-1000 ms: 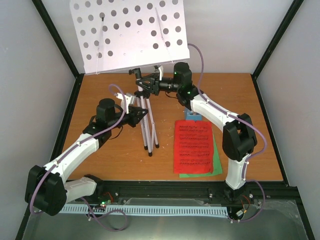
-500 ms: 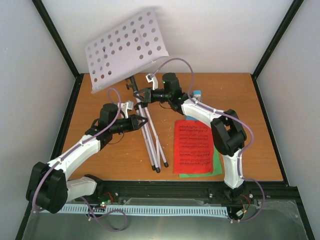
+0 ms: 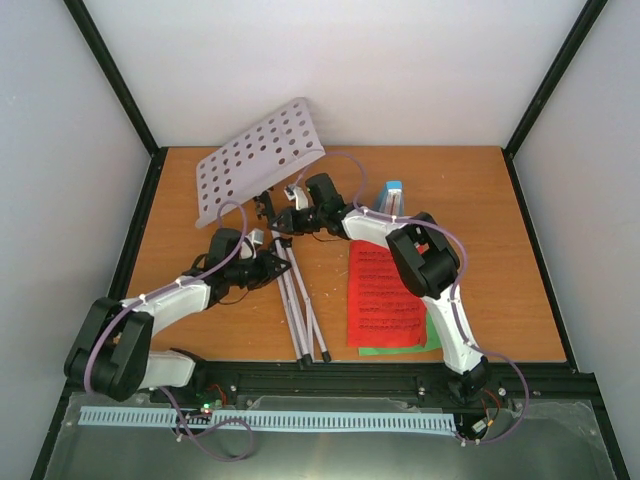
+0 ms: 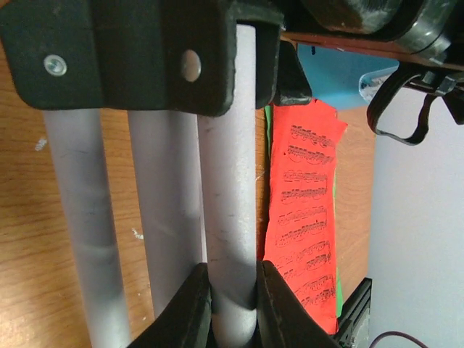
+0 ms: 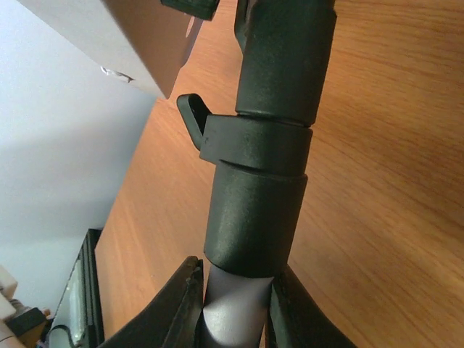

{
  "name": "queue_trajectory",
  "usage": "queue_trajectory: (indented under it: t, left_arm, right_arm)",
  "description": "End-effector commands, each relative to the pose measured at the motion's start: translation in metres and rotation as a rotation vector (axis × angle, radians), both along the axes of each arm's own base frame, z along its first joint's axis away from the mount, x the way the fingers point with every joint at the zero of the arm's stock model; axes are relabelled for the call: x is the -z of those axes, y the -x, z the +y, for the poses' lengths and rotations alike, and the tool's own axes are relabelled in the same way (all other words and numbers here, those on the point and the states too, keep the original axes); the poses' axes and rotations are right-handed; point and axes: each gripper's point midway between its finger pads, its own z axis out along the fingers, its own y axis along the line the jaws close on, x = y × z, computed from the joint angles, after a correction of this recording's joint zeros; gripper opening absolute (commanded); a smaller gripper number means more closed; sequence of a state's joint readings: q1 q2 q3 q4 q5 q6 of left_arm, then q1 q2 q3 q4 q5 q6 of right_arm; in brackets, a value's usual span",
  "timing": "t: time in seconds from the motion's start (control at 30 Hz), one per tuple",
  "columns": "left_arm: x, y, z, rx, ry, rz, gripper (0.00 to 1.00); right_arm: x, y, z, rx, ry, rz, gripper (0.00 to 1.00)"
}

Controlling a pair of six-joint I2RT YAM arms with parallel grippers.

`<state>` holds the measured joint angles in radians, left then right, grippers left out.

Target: Pack up the instrument practice props

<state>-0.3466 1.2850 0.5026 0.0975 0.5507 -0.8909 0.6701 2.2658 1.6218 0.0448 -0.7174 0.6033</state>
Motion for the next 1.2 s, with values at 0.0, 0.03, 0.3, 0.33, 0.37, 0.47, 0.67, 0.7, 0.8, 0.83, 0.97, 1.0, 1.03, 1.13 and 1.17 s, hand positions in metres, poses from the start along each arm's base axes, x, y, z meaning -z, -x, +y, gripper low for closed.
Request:
queue_trajectory:
  t: [0.0, 0.03, 0.3, 0.33, 0.37, 0.47, 0.67, 0.7, 0.8, 0.83, 0.97, 1.0, 1.03, 1.13, 1.17]
  left_arm:
    - [-0.084, -0.07, 0.016, -0.141, 0.038, -0.42, 0.0]
    - [-0.08, -0.071, 0.015, -0.14, 0.036, -0.413, 0.0]
    - [-0.029, -0.082, 0.021, -0.133, -0.099, -0.322, 0.0]
    - [-0.025, -0.082, 0.019, -0.123, -0.097, -0.312, 0.0]
    - [-0.023, -0.081, 0.016, -0.11, -0.09, -0.306, 0.0]
    - [-0.017, -0.081, 0.012, -0.093, -0.073, -0.292, 0.0]
    - [0.006, -0.085, 0.014, -0.075, -0.131, -0.268, 0.0]
    - [0.01, -0.084, 0.014, -0.071, -0.135, -0.26, 0.0]
    - [0.013, -0.084, 0.012, -0.056, -0.129, -0.253, 0.0]
    - [0.013, -0.084, 0.011, -0.054, -0.127, -0.253, 0.02]
    - [0.015, -0.085, 0.01, -0.048, -0.126, -0.257, 0.13]
    - [0.014, -0.085, 0.009, -0.043, -0.122, -0.264, 0.15]
    - [0.011, -0.085, 0.008, -0.039, -0.119, -0.272, 0.19]
    - [-0.007, -0.087, 0.006, -0.019, -0.111, -0.331, 0.37]
    - [-0.017, -0.088, 0.005, -0.011, -0.113, -0.364, 0.45]
  right_arm:
    - [0.002, 0.0, 0.006, -0.085, 0.036, -0.194, 0.03]
    - [0.007, -0.002, 0.004, -0.081, 0.054, -0.197, 0.03]
    - [0.057, -0.021, -0.013, -0.008, 0.231, -0.261, 0.04]
    - [0.06, -0.022, -0.014, -0.009, 0.242, -0.269, 0.05]
    - [0.062, -0.022, -0.014, -0.011, 0.249, -0.277, 0.05]
    - [0.067, -0.023, -0.017, -0.012, 0.266, -0.29, 0.09]
    - [0.068, -0.026, -0.027, 0.034, 0.298, -0.326, 0.28]
    - [0.067, -0.026, -0.028, 0.034, 0.299, -0.332, 0.31]
    - [0.056, -0.026, -0.028, 0.036, 0.29, -0.358, 0.4]
    - [0.052, -0.027, -0.029, 0.039, 0.288, -0.367, 0.43]
    - [0.031, -0.028, -0.029, 0.053, 0.268, -0.403, 0.54]
    - [0.024, -0.028, -0.029, 0.051, 0.257, -0.411, 0.57]
    - [0.016, -0.027, -0.028, 0.05, 0.247, -0.423, 0.59]
    - [-0.013, -0.026, -0.03, 0.056, 0.226, -0.472, 0.69]
    - [-0.022, -0.026, -0.033, 0.063, 0.225, -0.487, 0.73]
